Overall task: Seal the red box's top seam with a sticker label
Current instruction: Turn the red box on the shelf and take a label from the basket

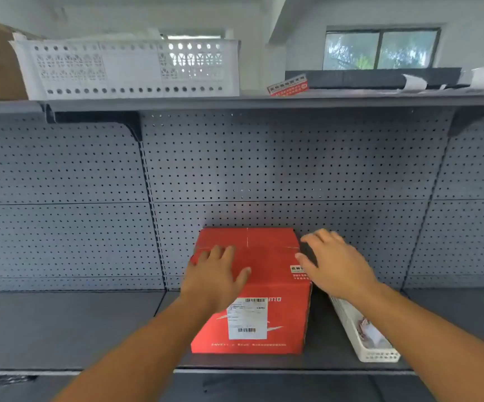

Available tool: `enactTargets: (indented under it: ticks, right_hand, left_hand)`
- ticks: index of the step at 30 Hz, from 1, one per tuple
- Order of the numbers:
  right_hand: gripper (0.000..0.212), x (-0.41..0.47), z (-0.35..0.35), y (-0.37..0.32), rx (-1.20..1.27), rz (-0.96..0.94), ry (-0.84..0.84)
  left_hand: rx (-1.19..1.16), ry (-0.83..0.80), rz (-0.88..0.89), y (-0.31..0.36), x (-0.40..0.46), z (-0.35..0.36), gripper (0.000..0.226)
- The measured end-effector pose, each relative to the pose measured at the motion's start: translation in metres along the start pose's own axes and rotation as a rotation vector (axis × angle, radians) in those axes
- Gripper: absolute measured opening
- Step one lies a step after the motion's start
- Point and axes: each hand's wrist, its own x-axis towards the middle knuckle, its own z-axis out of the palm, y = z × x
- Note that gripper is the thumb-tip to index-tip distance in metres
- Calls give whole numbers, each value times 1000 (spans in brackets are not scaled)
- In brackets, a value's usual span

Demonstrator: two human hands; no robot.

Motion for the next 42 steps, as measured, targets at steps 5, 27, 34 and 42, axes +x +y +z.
enactTargets:
  ticks: [5, 27, 34, 42]
  right_hand:
    - [49, 7, 33, 6, 37, 37, -54]
    - [45, 3, 73, 27, 257, -6, -106]
    - [34, 4, 77, 33, 229, -70, -79]
    - [16, 2, 76, 27, 142, -142, -12]
  left_hand:
    - [34, 16, 86, -23, 24, 29, 68]
    - [-49, 133, 223, -39, 39, 76, 56]
    - [-52, 154, 198, -39, 38, 81, 53]
    - [-38, 154, 193, -39, 38, 80, 53]
